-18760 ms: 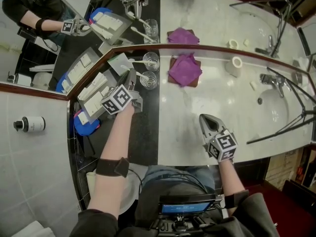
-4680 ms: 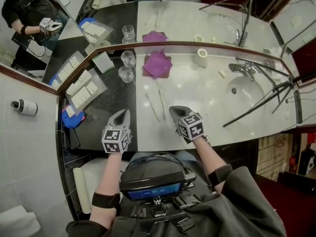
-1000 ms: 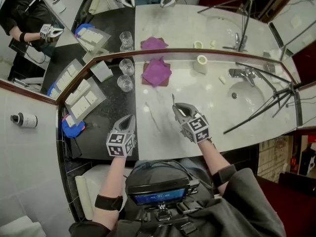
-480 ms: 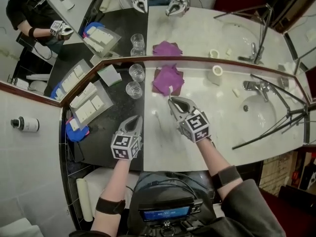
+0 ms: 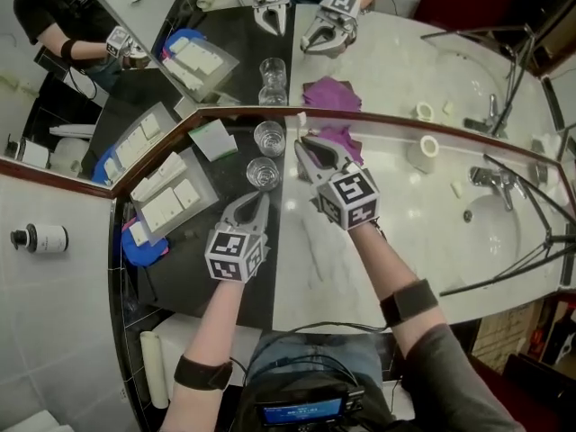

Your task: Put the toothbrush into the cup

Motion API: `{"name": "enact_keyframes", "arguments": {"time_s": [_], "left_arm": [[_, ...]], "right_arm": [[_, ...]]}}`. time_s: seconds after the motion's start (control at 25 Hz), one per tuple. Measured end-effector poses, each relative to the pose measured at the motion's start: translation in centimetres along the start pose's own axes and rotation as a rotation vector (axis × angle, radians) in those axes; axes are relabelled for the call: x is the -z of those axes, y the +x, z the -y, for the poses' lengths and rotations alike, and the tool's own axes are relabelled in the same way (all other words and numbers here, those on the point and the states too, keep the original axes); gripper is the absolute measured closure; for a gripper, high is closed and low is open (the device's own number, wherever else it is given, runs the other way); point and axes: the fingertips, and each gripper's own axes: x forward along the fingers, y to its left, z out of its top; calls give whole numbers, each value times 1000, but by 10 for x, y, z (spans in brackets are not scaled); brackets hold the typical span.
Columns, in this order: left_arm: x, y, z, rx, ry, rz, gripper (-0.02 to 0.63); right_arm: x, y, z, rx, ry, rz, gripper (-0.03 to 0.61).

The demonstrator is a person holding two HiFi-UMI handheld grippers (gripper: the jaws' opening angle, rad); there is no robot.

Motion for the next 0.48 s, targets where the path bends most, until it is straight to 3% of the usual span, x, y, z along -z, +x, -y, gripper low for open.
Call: {"name": "enact_keyframes", "arguments": {"time_s": [0.48], "left_arm": [[-5, 20, -31, -3, -46, 30, 612]], "right_arm": [[-8, 68, 13, 17, 28, 67, 523]]}}
